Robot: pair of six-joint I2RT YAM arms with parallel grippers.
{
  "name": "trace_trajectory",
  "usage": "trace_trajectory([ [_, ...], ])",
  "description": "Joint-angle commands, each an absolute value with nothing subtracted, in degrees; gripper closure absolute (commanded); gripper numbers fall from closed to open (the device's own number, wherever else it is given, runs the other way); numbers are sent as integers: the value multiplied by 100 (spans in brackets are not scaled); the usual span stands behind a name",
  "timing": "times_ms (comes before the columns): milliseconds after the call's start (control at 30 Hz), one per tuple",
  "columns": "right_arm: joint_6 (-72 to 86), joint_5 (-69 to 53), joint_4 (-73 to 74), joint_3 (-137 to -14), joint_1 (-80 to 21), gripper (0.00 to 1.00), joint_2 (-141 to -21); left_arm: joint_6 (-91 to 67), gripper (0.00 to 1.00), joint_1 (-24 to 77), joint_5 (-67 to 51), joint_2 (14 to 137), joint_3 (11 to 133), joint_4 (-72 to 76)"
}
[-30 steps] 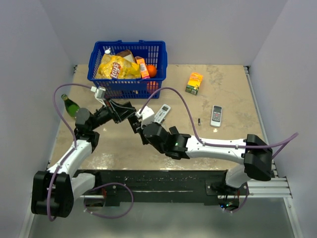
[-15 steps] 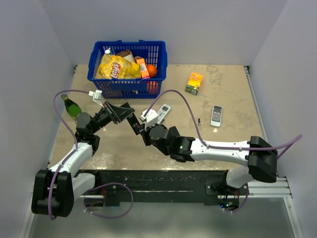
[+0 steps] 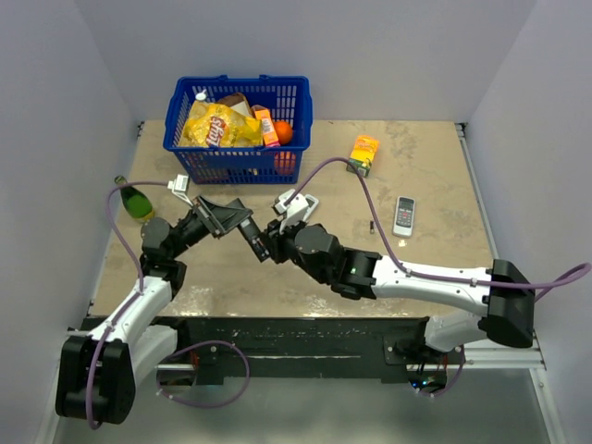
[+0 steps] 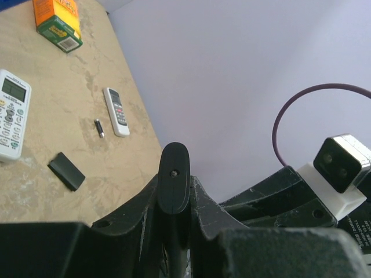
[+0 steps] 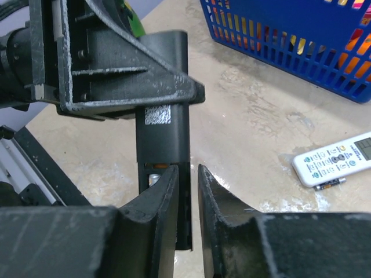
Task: Load the batteries into the remote control
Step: Load the battery into the remote control.
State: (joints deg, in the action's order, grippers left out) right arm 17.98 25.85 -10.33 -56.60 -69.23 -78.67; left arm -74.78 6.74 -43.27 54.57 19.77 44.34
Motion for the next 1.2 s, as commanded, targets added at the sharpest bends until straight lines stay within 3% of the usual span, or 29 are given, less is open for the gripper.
trace_trajectory([
  [0, 1924, 2575, -608, -5862, -6812, 71, -7559, -7752, 100, 791, -4588, 5440, 2039, 4421],
  [67, 1934, 2531, -458, -5924, -6812, 65, -7340, -7682, 100, 791, -4588, 5475, 1995, 4412],
  [267, 1741, 1882, -18, -6029, -6733, 27, -6760, -7541, 100, 782, -4720, 5546, 1995, 4324],
  [367, 1408, 899, 71, -5697, -6575, 18, -6417, -7541, 100, 782, -4851, 5537, 2021, 4333],
  [767, 677, -1352, -1036, -4650, -6196, 14, -6090, -7796, 100, 791, -5238, 5414, 2144, 4588],
  [1167, 641, -1836, -1423, -4667, -6047, 22, -6741, -7822, 100, 800, -5431, 5080, 2320, 4386],
])
